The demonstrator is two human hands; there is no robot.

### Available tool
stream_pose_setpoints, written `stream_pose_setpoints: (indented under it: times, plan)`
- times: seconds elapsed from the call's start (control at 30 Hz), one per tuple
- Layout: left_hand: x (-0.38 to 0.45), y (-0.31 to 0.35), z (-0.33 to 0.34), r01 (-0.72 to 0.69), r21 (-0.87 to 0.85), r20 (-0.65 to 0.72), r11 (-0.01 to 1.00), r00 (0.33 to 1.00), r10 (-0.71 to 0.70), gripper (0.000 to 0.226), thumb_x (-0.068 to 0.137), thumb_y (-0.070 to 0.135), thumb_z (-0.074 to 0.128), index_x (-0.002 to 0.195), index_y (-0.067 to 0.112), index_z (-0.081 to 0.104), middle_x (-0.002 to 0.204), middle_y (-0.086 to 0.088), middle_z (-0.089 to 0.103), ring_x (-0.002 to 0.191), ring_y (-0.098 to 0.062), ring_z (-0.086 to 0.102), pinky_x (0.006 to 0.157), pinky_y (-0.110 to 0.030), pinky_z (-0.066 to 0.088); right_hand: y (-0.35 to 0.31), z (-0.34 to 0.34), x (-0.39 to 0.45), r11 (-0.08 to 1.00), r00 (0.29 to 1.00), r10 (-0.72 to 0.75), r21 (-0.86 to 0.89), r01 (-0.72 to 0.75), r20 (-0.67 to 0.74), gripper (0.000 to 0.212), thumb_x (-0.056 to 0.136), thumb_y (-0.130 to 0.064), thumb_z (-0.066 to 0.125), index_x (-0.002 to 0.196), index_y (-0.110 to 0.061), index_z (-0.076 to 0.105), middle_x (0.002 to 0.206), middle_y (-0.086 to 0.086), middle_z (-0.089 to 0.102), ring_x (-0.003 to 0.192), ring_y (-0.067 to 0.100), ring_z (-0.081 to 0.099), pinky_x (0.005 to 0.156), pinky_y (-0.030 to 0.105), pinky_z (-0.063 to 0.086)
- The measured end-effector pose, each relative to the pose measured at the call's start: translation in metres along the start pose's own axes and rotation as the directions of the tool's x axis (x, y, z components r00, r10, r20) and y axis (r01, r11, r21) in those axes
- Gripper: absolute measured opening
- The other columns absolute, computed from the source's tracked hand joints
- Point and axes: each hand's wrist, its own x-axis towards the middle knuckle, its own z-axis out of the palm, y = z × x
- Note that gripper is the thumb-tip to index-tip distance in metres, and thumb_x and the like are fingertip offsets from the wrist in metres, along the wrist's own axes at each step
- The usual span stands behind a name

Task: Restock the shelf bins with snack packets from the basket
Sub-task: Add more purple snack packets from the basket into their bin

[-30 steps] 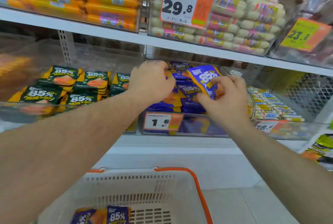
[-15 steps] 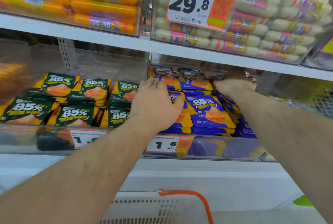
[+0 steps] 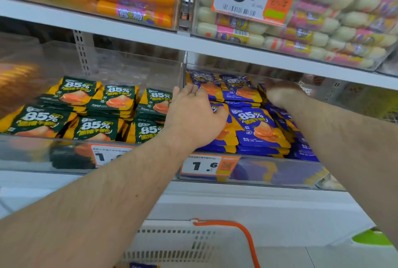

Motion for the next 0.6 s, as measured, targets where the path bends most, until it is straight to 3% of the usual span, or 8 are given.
stream_pose_setpoints:
  times: [0.13,0.23,0.3,0.37,0.47,0.53,0.6]
  plan:
    - [0.0,0.002,-0.012,0.014,-0.036,0.089,0.999,0.996,-0.011,0.058,0.096,0.041,0.046,0.141,0.005,0.042,0.15,-0.016,0.038,0.143,-0.027,0.025,0.12,-0.045,0.0,0.001,-0.016,-0.022,0.999,0.994,-0.022,-0.043,0.018,-0.105,0.043,0.102,-0.034,0.036,0.129,-0.009,0.058,0.138,0.02,0.053,0.126,0.042,0.05,0.104,0.047,0.043]
    - [-0.009,0.006,-0.03,0.036,-0.179,0.143,0.983,0.99,-0.01,0.054,0.098,0.03,0.043,0.147,0.011,0.035,0.152,-0.014,0.036,0.144,-0.029,0.024,0.12,-0.044,-0.004,-0.003,-0.024,-0.054,0.998,0.969,-0.046,-0.054,0.034,-0.241,0.043,0.1,-0.03,0.036,0.116,-0.002,0.064,0.126,0.024,0.06,0.115,0.043,0.057,0.094,0.043,0.045]
    - [-0.024,0.007,-0.041,-0.03,-0.244,0.108,0.969,0.992,0.058,0.052,0.099,0.023,0.045,0.149,0.014,0.034,0.155,-0.012,0.033,0.146,-0.028,0.019,0.12,-0.04,-0.004,-0.012,-0.028,-0.082,0.992,0.918,-0.116,0.001,0.126,-0.379,0.043,0.101,-0.03,0.036,0.103,-0.002,0.068,0.112,0.026,0.066,0.105,0.043,0.061,0.088,0.042,0.046]
    - [-0.044,0.005,-0.048,-0.154,-0.216,0.001,0.964,0.987,0.158,0.047,0.095,0.021,0.048,0.142,0.016,0.045,0.147,-0.011,0.046,0.139,-0.027,0.033,0.118,-0.037,0.012,-0.026,-0.022,-0.117,0.962,0.856,-0.213,0.05,0.267,-0.471,0.045,0.101,-0.032,0.033,0.09,-0.006,0.069,0.098,0.023,0.069,0.093,0.042,0.063,0.078,0.041,0.045]
    - [-0.075,-0.007,-0.047,-0.283,-0.196,-0.126,0.939,0.957,0.262,0.04,0.08,0.027,0.048,0.113,0.017,0.067,0.107,-0.008,0.07,0.105,-0.028,0.059,0.093,-0.038,0.046,-0.05,0.003,-0.167,0.88,0.763,-0.337,0.104,0.464,-0.551,0.045,0.093,-0.034,0.031,0.069,-0.011,0.061,0.078,0.019,0.067,0.074,0.039,0.06,0.062,0.038,0.03]
    - [-0.098,-0.022,-0.047,-0.257,-0.253,-0.111,0.933,0.965,0.236,0.021,0.076,0.022,0.054,0.093,0.015,0.065,0.085,0.0,0.068,0.083,-0.022,0.06,0.074,-0.033,0.047,-0.064,0.025,-0.195,0.814,0.715,-0.388,0.148,0.562,-0.582,0.043,0.091,-0.031,0.036,0.061,-0.01,0.058,0.067,0.017,0.063,0.062,0.038,0.057,0.058,0.035,0.024]
    - [-0.119,-0.044,-0.045,-0.179,-0.27,-0.036,0.946,0.984,0.176,0.004,0.079,0.016,0.059,0.082,0.015,0.058,0.07,0.005,0.058,0.067,-0.018,0.052,0.063,-0.032,0.039,-0.07,0.053,-0.221,0.74,0.662,-0.444,0.17,0.651,-0.603,0.041,0.088,-0.028,0.039,0.054,-0.01,0.055,0.056,0.015,0.059,0.051,0.035,0.054,0.052,0.033,0.026]
